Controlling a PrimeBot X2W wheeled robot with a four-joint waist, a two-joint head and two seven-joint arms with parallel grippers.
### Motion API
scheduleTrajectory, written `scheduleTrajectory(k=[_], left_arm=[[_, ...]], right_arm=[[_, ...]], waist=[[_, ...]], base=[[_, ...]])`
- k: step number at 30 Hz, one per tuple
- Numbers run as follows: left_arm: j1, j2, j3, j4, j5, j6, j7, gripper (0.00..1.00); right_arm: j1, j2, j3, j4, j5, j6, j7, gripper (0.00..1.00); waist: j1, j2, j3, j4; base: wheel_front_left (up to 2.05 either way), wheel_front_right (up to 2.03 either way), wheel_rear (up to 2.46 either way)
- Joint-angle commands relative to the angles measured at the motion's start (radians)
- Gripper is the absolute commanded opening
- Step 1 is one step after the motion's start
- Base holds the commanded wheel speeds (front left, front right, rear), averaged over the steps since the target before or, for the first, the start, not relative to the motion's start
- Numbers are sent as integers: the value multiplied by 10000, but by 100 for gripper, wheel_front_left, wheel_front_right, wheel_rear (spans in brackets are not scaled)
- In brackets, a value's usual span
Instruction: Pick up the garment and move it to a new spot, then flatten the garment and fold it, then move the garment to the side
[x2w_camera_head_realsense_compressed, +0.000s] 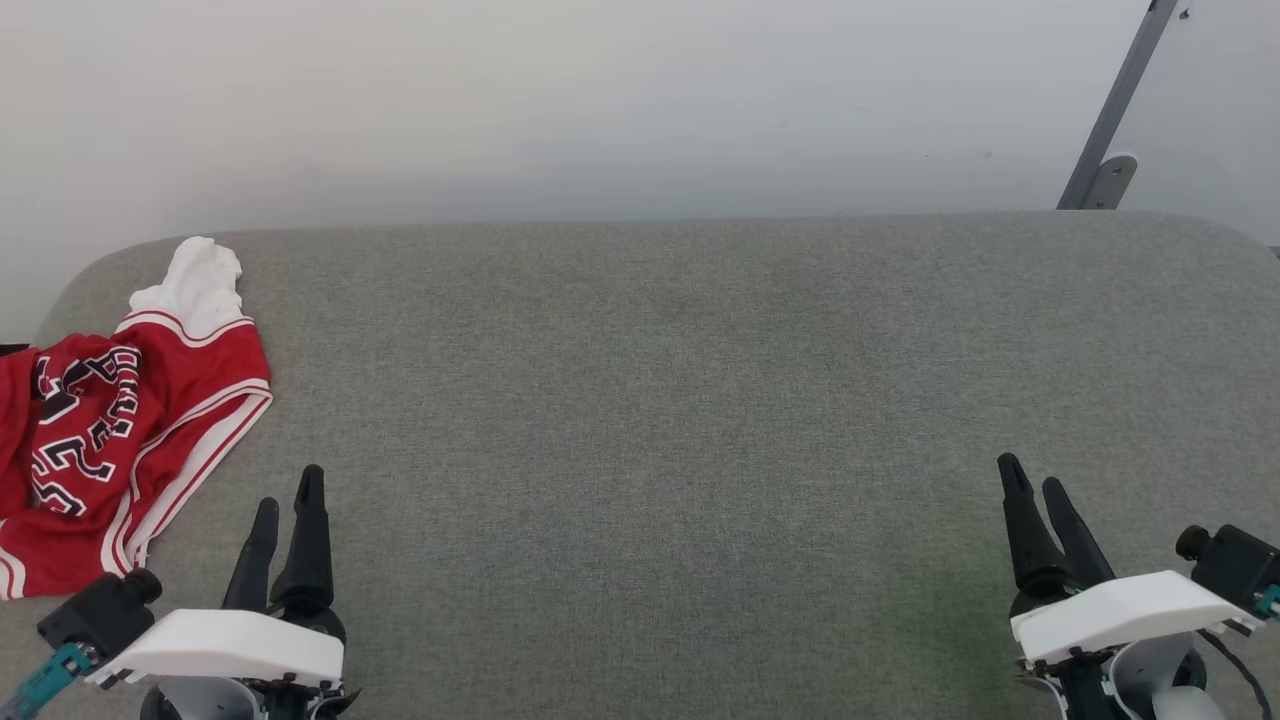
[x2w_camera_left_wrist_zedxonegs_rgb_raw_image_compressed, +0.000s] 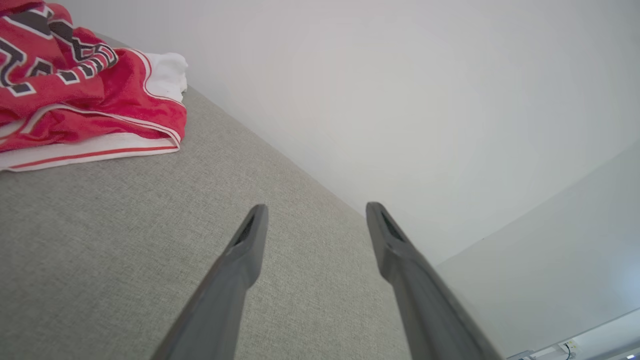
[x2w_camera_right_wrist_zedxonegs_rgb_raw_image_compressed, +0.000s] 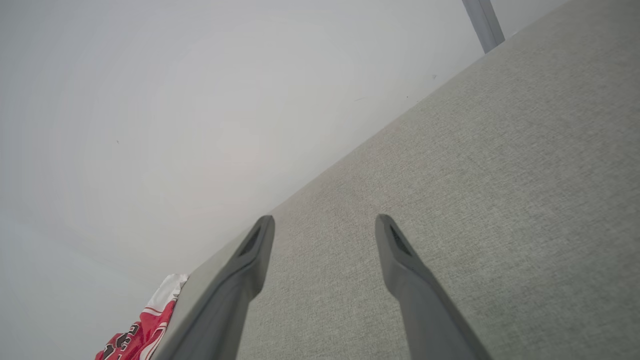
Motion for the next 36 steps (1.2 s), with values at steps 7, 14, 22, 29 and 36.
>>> scheduleTrajectory(k=[7,14,22,29,36], left_arm=[[11,84,21,-214,863,-160,-231,100],[93,53,68,-357,1630,-287,-431,100],[236,11,158,-598,2416,-409,-658,100],[324,-47,199,-744,3118,-494,-850,100],[406,3,132,-783,3755,-543,-1028,100]], right_arm=[[-235,-118,95,-134,-716,42,-257,100],[-256,-160,178,-215,-1399,44,-485,100],[-223,-198,226,-301,-2093,46,-740,100],[-273,-236,273,-373,-2795,47,-959,100],[-288,-273,347,-459,-3386,49,-1147,100]], waist=[[-1,0,2,4],[-1,0,1,2],[-1,0,25,-10],[-1,0,88,-20],[-1,0,141,-19]], base=[[0,0,0],[0,0,0],[0,0,0],[0,0,0],[0,0,0]])
